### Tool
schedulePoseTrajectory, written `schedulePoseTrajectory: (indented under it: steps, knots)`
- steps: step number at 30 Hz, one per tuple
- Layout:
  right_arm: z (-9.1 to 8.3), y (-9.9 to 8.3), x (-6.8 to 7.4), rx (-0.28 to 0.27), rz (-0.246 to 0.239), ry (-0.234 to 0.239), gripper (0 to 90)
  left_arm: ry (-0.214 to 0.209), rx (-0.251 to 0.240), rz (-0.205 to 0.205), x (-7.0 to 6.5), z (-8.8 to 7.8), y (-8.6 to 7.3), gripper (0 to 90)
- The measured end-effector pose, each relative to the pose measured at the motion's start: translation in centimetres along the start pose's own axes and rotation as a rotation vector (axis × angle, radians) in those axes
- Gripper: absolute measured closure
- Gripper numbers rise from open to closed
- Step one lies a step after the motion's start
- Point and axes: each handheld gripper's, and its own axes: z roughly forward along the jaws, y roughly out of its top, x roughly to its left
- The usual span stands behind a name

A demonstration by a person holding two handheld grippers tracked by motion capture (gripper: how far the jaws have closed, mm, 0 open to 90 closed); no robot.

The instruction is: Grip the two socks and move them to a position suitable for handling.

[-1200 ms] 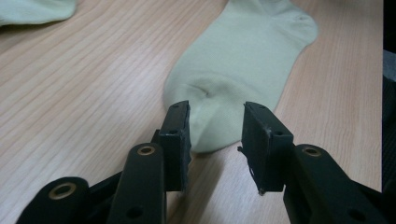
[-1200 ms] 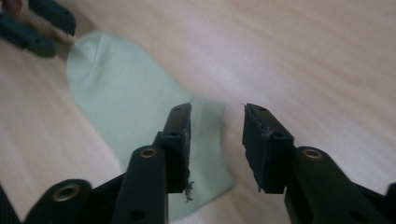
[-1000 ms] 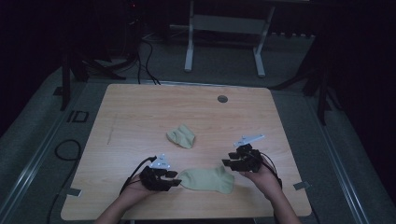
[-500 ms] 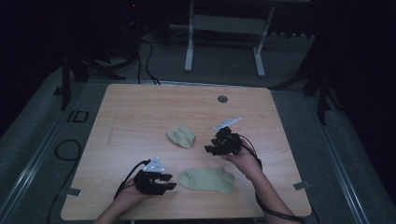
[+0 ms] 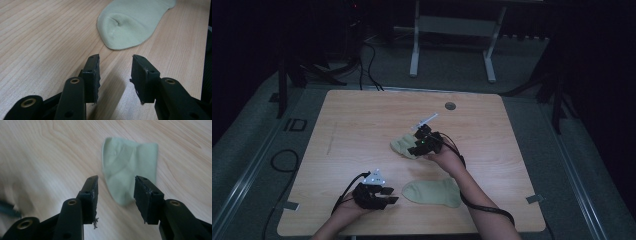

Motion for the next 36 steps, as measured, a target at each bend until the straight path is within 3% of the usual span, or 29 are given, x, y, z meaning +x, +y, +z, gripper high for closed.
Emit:
schedulePoseTrajectory:
  steps: [11, 23, 28, 32, 36]
  knots:
    - [4.4, 3.4, -0.6, 0.063, 0.014, -0.047, 51.3, 0.0, -0.005, 0.008, 0.1, -0.1, -0.1, 58.4]
    - [8.2, 4.0, -0.8, 0.146, 0.0, -0.125, 47.5, -0.008, -0.012, -0.002, 0.2, -0.2, -0.1, 58.5]
    - [8.2, 4.1, -0.2, 0.157, -0.021, -0.144, 58.6, -0.006, -0.011, 0.0, 0.2, -0.2, -0.1, 58.5]
    - [8.2, 4.2, 0.3, 0.163, -0.035, -0.153, 78.4, -0.005, -0.012, 0.0, 0.1, -0.2, -0.1, 58.5]
    - [8.1, 4.2, 0.2, 0.162, -0.002, -0.155, 82.0, -0.007, -0.014, -0.003, 0.2, -0.2, -0.1, 58.5]
